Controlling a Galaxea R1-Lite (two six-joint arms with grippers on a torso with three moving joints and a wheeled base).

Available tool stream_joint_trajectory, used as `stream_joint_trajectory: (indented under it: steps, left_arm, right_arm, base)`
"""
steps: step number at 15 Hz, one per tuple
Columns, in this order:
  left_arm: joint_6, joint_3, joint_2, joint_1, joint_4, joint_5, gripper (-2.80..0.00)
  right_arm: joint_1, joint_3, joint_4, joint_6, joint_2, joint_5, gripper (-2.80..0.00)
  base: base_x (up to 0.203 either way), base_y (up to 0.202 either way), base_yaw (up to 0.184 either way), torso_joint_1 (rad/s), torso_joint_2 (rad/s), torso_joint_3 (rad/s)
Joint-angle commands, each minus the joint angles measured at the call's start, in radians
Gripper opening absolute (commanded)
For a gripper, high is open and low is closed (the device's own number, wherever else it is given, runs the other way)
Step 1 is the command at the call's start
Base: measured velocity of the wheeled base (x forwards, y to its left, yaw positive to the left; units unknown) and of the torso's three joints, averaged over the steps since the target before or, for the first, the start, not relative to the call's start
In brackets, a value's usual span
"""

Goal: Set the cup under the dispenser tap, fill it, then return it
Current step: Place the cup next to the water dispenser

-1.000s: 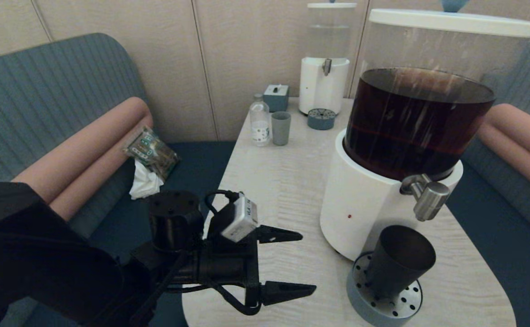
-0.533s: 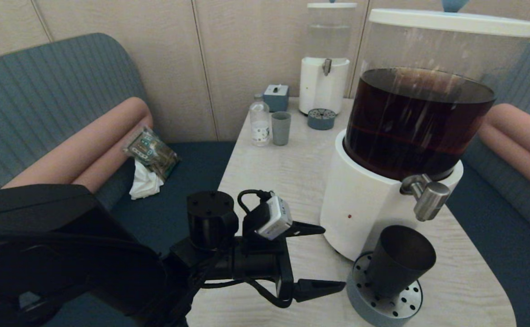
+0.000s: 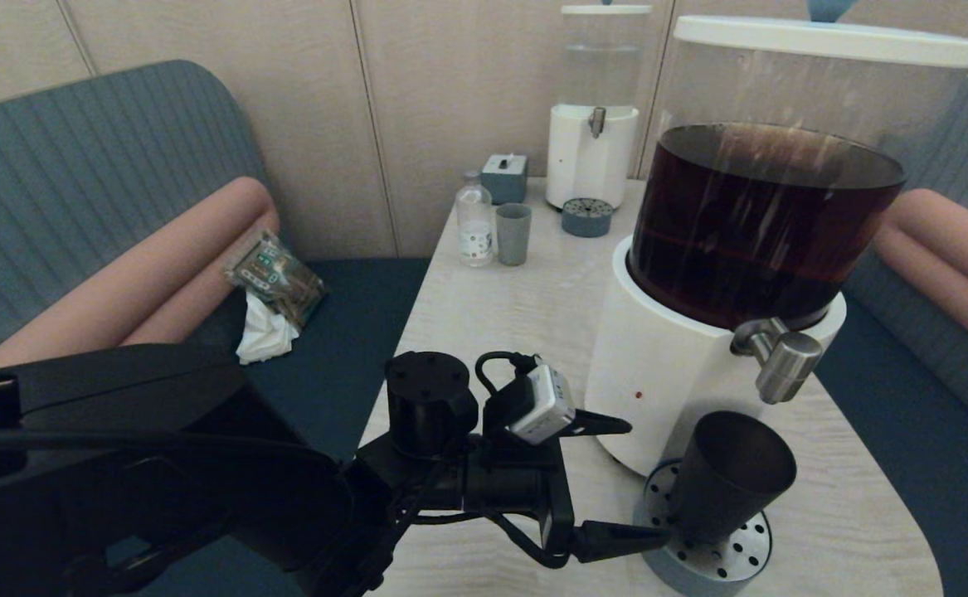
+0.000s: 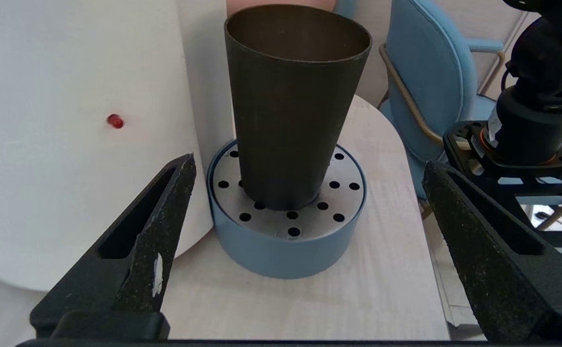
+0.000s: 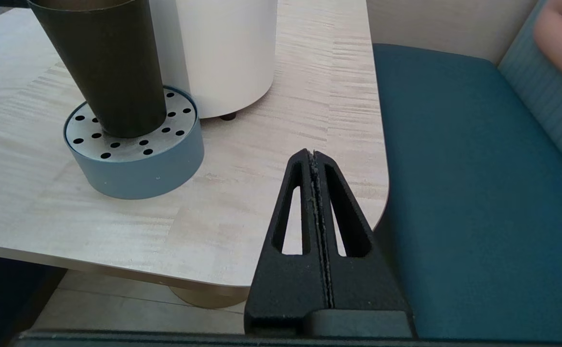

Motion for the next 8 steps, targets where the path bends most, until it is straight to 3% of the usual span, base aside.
stream_joint_trajectory:
  steps: [1,8]
  left_arm:
    - [0.000,-0.019,0.025,-0.003,-0.007,-0.004,0.00]
    - [-0.014,-0.111,0.086,-0.014,-0.007,0.000,0.00]
  right_arm:
    - [0.000,0.009,-0.001,0.000,-0.001,0.000,-2.80]
    - [0.000,0.009,-0.001,-0.001,-0.001,0.000,-2.80]
  base:
    - [0.000,0.000,0.000,0.000,0.00,0.000]
    - [0.000,0.000,0.000,0.000,0.00,0.000]
